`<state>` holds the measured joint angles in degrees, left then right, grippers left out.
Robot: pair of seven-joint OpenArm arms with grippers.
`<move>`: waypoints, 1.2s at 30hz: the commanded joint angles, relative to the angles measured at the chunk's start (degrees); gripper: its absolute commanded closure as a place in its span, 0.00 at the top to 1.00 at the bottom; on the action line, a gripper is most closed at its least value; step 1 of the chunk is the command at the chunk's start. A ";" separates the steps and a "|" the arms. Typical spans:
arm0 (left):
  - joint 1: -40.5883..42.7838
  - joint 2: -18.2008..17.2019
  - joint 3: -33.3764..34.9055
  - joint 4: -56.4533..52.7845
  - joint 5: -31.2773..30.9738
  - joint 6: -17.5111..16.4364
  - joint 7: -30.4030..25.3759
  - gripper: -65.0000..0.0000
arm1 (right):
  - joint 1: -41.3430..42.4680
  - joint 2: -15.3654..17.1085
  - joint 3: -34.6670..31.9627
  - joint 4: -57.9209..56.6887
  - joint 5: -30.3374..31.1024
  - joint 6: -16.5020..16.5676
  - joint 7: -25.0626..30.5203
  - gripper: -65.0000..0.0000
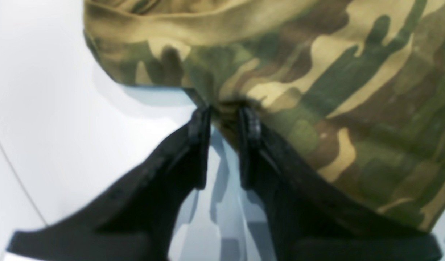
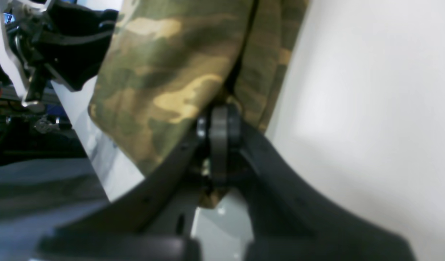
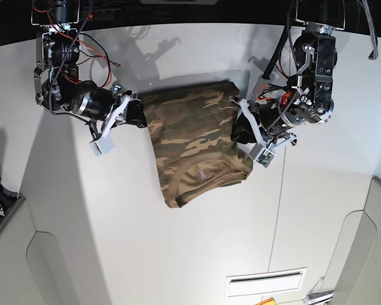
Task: Fold the T-shirt properly
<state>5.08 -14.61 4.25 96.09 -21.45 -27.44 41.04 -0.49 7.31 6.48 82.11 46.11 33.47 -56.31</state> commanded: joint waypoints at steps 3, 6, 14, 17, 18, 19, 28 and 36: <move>-0.74 -0.61 -0.63 1.27 -0.61 -0.04 0.61 0.22 | 0.63 0.59 0.33 0.94 1.20 0.85 -0.02 0.00; -0.15 -1.16 -2.51 3.69 -2.95 -0.28 3.63 0.22 | 0.59 1.84 0.83 2.01 1.27 0.87 -1.60 0.00; 12.66 -1.60 -10.08 18.51 -6.16 -2.25 5.53 0.22 | -4.39 9.31 2.47 14.01 1.49 0.85 -3.54 0.00; 18.01 -1.62 -13.33 23.28 -6.19 -2.40 5.60 0.22 | -6.95 13.00 2.67 18.49 1.46 0.85 -3.56 0.00; 19.82 -1.60 -14.40 24.70 -6.19 -2.40 5.79 0.22 | -7.93 14.64 2.67 19.89 1.49 0.85 -3.67 0.00; 21.64 -1.60 -15.50 25.97 -6.21 -2.40 6.23 0.22 | -8.96 16.35 2.67 21.29 1.49 0.85 -3.76 0.00; 38.88 -1.55 -22.27 30.88 -8.09 -2.38 9.38 0.22 | -18.69 28.76 2.67 25.79 7.10 0.83 -7.02 0.00; 56.17 1.18 -21.00 30.88 -10.14 -4.57 10.69 0.22 | -34.45 34.62 2.45 25.77 16.13 1.55 -11.45 0.00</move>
<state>60.55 -13.21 -16.47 125.95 -31.18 -31.97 52.05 -34.98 40.97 8.56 107.11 60.88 34.59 -68.12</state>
